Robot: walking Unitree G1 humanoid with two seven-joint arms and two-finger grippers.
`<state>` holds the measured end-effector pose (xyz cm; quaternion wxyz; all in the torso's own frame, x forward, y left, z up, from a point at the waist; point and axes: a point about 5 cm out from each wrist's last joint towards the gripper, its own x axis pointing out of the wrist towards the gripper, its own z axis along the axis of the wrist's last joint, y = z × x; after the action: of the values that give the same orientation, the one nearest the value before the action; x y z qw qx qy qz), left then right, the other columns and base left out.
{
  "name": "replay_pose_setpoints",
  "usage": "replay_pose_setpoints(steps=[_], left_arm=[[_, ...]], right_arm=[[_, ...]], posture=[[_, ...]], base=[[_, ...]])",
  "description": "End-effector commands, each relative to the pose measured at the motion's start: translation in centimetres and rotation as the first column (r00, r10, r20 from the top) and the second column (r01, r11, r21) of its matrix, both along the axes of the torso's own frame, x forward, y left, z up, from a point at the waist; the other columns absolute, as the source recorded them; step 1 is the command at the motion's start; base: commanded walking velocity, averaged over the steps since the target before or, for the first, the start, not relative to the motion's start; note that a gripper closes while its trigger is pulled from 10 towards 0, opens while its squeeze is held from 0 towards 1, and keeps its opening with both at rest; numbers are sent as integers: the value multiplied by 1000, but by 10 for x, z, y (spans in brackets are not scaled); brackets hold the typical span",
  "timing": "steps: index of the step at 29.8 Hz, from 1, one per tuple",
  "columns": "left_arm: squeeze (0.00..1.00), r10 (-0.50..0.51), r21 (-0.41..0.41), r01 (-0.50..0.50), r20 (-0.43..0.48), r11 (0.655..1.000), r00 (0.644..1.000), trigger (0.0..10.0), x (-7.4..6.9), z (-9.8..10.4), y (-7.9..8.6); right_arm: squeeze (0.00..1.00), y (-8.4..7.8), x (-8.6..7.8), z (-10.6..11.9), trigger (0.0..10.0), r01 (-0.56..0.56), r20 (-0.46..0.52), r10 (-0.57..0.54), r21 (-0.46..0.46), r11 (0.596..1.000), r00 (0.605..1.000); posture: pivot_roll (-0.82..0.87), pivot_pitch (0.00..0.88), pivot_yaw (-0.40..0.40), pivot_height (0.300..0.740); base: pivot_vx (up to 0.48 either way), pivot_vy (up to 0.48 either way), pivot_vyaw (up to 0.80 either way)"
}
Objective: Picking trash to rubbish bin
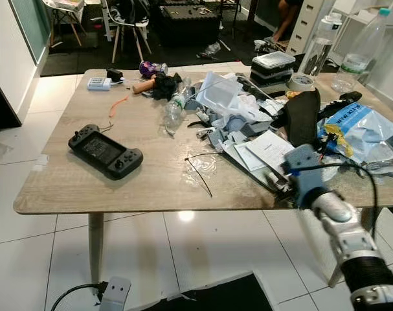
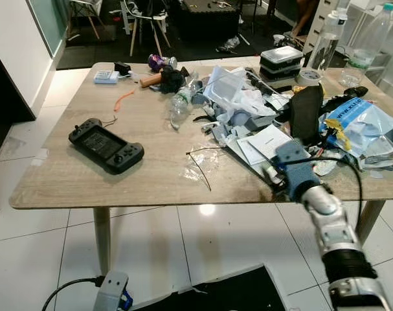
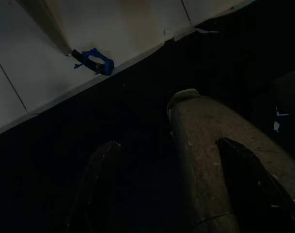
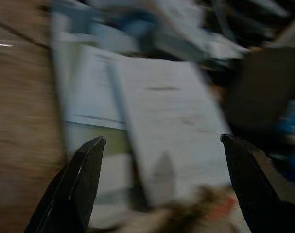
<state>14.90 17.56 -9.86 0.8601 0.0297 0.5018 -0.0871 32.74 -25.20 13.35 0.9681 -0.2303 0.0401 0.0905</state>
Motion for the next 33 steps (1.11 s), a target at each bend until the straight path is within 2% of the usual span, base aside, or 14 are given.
replay_pose_setpoints(steps=[1,3,5,6,7,10,11,16,18,19,23,27,32,33], left_arm=[[0,-12,1,12,-38,1000,999,10000,-10,-4,1],[0,-13,2,13,-39,1000,999,10000,-11,-4,2],[0,-17,4,17,-41,1000,999,10000,-11,-4,2],[0,-17,4,17,-41,1000,999,10000,-11,-4,2],[0,-21,6,21,-41,1000,999,10000,-11,-4,3],[0,-23,6,23,-40,1000,999,10000,-11,-4,3],[0,-24,6,24,-40,1000,999,10000,-11,-4,3],[0,-35,3,36,-38,999,999,10000,-10,-4,1],[0,-43,3,43,-40,999,998,10000,-10,-4,0],[0,-45,3,45,-41,999,998,10000,-10,-4,0],[0,-51,6,51,-46,999,998,10000,-12,-4,1],[0,-59,11,60,-51,998,997,10000,-13,-5,3],[0,-62,12,63,-52,998,997,10000,-13,-5,2],[0,-64,13,65,-51,998,997,10000,-13,-5,2]], right_arm=[[0,-9,-4,-7,10000,60,-29,-60,-15,998,998],[0,-11,-5,-5,10000,69,-17,-69,-20,997,997],[0,-1,-5,6,10000,-12,49,11,30,999,999],[0,-1,-5,6,10000,-12,49,11,30,999,999],[0,8,-7,15,10000,-99,91,93,63,993,992],[0,15,-11,17,10000,-176,71,170,99,979,983],[0,20,-15,19,10000,-230,55,225,133,964,973],[0,18,-28,22,10000,-312,-37,320,135,940,947],[0,9,-43,26,10000,-320,-144,355,218,922,924],[0,6,-48,29,10000,-338,-169,375,209,918,912],[0,-4,-62,48,10000,-363,-188,405,222,905,895],[0,-21,-74,65,10000,-312,-251,346,168,935,904],[0,-34,-79,65,10000,-209,-332,244,138,968,911],[0,-42,-79,59,10000,-133,-362,166,116,984,917]], posture=[[-30,72,-2,740],[-30,72,-2,740],[-32,76,1,740],[-32,76,1,740],[-32,76,1,740],[-38,80,2,740],[-39,81,0,740],[-42,79,-1,740],[-42,79,-1,740],[-42,79,-1,740],[-51,81,2,740],[-58,80,-1,740],[-62,75,-5,740],[-67,72,-6,740]], base=[[0,0,0],[0,0,0],[0,0,0],[0,0,0],[0,0,0],[0,0,0],[0,0,0],[0,0,0],[0,0,0],[0,0,0],[0,0,0],[0,0,0],[0,0,0],[0,0,0]])
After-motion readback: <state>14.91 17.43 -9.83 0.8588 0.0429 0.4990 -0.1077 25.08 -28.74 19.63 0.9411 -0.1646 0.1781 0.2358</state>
